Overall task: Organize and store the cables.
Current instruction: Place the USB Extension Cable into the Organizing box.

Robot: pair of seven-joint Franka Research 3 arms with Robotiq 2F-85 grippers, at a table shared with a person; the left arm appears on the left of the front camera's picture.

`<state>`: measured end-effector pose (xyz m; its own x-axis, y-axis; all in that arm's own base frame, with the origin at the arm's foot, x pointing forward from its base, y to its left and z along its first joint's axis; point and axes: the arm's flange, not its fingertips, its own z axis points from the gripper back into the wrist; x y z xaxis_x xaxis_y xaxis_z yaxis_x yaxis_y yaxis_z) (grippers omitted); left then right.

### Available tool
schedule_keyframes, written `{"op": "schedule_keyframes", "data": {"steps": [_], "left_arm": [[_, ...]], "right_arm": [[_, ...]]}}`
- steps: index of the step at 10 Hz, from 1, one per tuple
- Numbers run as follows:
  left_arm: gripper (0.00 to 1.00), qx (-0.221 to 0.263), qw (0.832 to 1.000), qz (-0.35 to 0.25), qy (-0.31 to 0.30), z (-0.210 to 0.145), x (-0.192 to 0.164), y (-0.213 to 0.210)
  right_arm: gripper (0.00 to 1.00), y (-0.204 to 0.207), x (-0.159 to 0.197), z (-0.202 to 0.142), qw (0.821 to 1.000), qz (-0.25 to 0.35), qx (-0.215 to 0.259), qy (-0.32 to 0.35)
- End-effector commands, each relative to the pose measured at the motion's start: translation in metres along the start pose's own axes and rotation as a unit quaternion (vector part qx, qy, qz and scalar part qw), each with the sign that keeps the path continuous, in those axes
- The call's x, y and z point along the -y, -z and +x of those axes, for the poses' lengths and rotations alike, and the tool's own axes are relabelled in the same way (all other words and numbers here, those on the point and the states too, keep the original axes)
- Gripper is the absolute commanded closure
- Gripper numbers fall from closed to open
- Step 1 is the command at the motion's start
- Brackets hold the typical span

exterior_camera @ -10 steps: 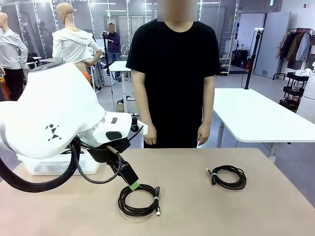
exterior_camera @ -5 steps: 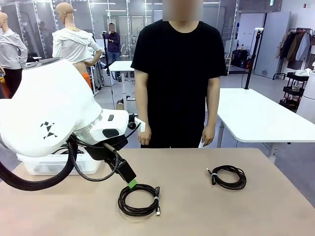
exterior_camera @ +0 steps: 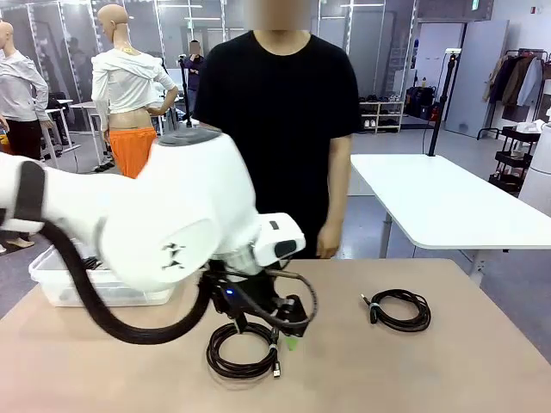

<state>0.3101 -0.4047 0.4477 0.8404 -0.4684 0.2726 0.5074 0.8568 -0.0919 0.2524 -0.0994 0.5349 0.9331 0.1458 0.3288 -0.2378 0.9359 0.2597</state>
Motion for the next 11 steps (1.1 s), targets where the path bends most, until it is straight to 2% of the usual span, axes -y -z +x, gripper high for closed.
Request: {"op": "schedule_keyframes", "data": {"steps": [1,2,4,6,8,11], "left_arm": [[0.0,-0.03,0.999,0.018,-0.038,0.033,0.005,0.017],[0.0,-0.037,0.998,0.009,-0.057,0.04,0.004,0.028],[0.0,-0.049,0.996,0.035,-0.069,0.05,-0.002,0.038],[0.0,-0.069,0.988,0.019,-0.138,0.068,-0.017,0.077],[0.0,-0.096,0.979,0.013,-0.181,0.078,-0.027,0.112],[0.0,-0.11,0.972,0.019,-0.205,0.094,-0.048,0.148]], "right_arm": [[0.0,0.001,0.0,0.001,1.0,0.002,-0.001,0.004],[0.0,0.001,0.0,0.001,1.0,0.002,-0.001,0.004],[0.0,0.001,0.0,0.001,1.0,0.002,-0.001,0.004],[0.0,0.001,0.0,0.001,1.0,0.002,-0.001,0.004],[0.0,0.001,0.0,0.001,1.0,0.002,-0.001,0.004],[0.0,0.001,0.0,0.001,1.0,0.002,-0.001,0.004]]}}
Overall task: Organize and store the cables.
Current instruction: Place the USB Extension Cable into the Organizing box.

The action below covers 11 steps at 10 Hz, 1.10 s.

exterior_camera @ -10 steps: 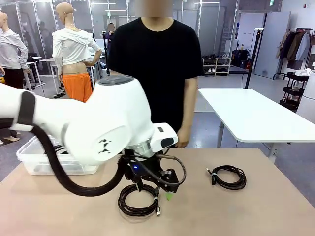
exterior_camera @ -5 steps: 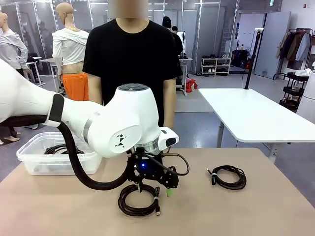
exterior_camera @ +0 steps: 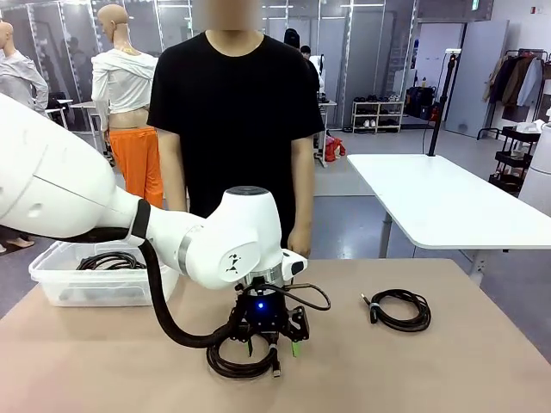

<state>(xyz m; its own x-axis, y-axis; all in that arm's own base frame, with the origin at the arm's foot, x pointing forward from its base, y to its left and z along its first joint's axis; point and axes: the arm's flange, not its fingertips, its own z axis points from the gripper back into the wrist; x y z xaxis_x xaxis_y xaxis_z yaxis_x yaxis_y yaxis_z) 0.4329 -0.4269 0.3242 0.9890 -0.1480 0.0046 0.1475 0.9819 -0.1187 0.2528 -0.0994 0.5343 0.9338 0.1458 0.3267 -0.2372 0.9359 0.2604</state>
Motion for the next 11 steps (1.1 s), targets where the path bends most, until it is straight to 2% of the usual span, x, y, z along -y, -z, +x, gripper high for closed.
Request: {"op": "schedule_keyframes", "data": {"steps": [1,3,4,6,7,8,9,11], "left_arm": [[0.0,-0.004,1.0,0.012,-0.025,0.015,0.011,0.005],[0.0,0.0,0.999,0.025,-0.034,0.02,0.011,0.011],[0.09,0.006,0.999,0.033,-0.042,0.022,0.009,0.012],[0.56,0.02,0.998,0.04,-0.05,0.026,0.009,0.012],[0.9,0.015,0.998,0.039,-0.048,0.025,0.011,0.012],[0.75,0.013,0.998,0.038,-0.043,0.024,0.012,0.01],[1.0,0.013,0.998,0.039,-0.045,0.023,0.01,0.009],[1.0,0.032,0.997,0.039,-0.056,0.021,0.006,0.009]], "right_arm": [[0.0,0.0,-0.001,0.0,1.0,0.002,0.0,0.004],[0.0,0.0,-0.001,0.0,1.0,0.002,0.0,0.004],[0.0,0.0,-0.001,0.0,1.0,0.002,0.0,0.004],[0.0,0.0,-0.001,0.0,1.0,0.002,0.0,0.004],[0.0,0.0,-0.001,0.0,1.0,0.002,0.0,0.004],[0.0,0.0,-0.001,0.0,1.0,0.002,0.0,0.004],[0.0,0.0,-0.001,0.0,1.0,0.002,0.0,0.004],[0.0,0.0,-0.001,0.0,1.0,0.002,0.0,0.004]]}}
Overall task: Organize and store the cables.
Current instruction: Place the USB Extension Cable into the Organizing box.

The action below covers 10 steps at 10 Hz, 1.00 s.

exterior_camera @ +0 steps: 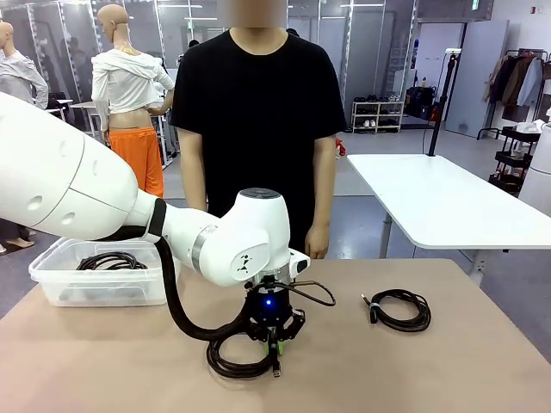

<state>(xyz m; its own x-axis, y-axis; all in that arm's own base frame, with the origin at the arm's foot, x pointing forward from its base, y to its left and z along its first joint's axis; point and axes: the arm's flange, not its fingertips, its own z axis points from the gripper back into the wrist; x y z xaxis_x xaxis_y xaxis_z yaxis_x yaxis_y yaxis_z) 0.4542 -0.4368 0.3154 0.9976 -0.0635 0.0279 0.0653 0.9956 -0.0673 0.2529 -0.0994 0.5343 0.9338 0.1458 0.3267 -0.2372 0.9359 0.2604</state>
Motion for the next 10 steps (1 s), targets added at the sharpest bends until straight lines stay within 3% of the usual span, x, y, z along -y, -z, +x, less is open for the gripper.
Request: {"op": "schedule_keyframes", "data": {"steps": [1,3,4,8,10], "left_arm": [[1.0,0.024,0.999,0.013,-0.015,-0.002,-0.001,0.002],[1.0,0.018,1.0,-0.004,0.009,-0.009,-0.002,-0.007],[0.99,0.025,0.998,-0.026,0.046,-0.022,-0.008,-0.04],[0.99,0.071,0.987,-0.01,0.145,-0.066,-0.063,-0.153],[0.99,0.1,0.975,0.037,0.194,-0.075,-0.095,-0.175]], "right_arm": [[0.0,0.0,-0.001,0.0,1.0,0.002,0.0,0.004],[0.0,0.0,-0.001,0.0,1.0,0.002,0.0,0.004],[0.0,0.0,-0.001,0.0,1.0,0.002,0.0,0.004],[0.0,0.0,-0.001,0.0,1.0,0.002,0.0,0.004],[0.0,0.0,-0.001,0.0,1.0,0.002,0.0,0.004]]}}
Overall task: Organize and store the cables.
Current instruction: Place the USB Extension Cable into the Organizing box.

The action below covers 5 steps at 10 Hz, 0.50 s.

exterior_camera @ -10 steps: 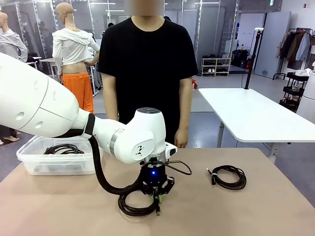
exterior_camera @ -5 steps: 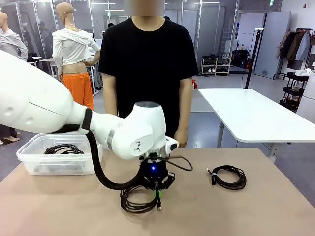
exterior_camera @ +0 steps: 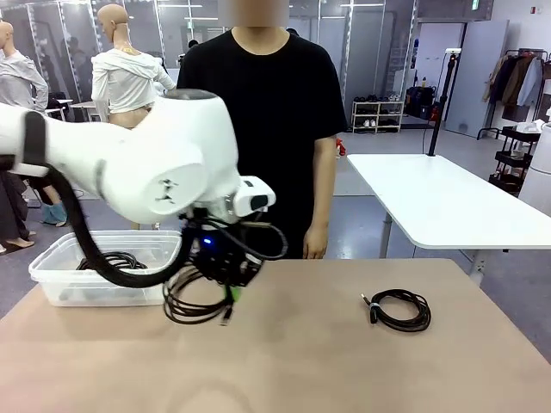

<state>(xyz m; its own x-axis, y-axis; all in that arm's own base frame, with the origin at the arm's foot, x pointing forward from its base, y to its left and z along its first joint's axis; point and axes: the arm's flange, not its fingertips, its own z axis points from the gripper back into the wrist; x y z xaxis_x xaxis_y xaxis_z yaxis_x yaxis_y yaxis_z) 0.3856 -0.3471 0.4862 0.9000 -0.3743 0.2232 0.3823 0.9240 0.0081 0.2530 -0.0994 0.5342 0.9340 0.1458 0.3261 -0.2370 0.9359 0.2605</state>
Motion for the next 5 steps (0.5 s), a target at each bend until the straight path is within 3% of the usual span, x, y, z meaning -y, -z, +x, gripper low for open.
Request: {"op": "schedule_keyframes", "data": {"steps": [1,3,4,5], "left_arm": [[0.99,0.016,0.997,0.032,0.067,-0.02,-0.033,-0.006],[0.99,0.026,0.998,0.025,0.051,-0.028,-0.056,-0.013],[0.99,0.058,0.993,-0.054,0.091,-0.031,-0.048,-0.02],[0.99,0.011,0.998,0.031,0.054,-0.02,-0.048,-0.013]], "right_arm": [[0.0,0.0,-0.001,0.0,1.0,0.002,0.001,0.004],[0.0,0.0,-0.001,0.0,1.0,0.002,0.001,0.004],[0.0,0.0,-0.001,0.0,1.0,0.002,0.001,0.004],[0.0,0.0,-0.001,0.0,1.0,0.002,0.001,0.004]]}}
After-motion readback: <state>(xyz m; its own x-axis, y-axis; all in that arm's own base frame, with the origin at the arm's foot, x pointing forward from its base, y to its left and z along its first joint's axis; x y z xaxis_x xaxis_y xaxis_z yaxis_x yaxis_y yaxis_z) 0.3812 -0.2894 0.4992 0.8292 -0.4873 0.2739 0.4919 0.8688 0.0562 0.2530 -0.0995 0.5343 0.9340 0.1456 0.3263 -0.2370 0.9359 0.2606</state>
